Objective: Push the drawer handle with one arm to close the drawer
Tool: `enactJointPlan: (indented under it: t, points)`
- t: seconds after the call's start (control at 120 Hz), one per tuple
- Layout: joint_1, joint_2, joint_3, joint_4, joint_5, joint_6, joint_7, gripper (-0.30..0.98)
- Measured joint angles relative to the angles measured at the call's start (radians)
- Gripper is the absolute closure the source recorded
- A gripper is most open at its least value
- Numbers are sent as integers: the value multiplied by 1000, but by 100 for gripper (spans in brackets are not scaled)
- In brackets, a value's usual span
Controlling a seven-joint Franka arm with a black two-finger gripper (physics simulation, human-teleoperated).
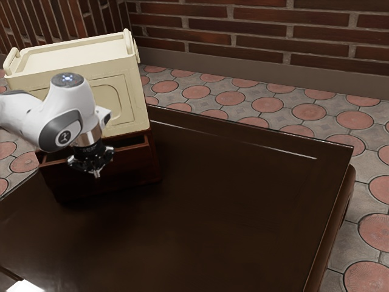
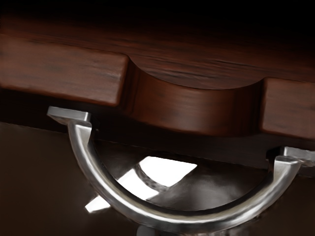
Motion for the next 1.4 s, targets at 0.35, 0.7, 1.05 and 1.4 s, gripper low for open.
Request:
enactJointPlan:
  t: [0.35,0.7,1.05,1.4]
  points:
    - [53,87,0,76,72,77,-5,79]
    - [-150,-150,0,-95,-84,-48,0,54]
    - [-234,-273,-41,101,-191,-351,160,10]
    - [-261,-207,-37,318,-152,-537,431,2]
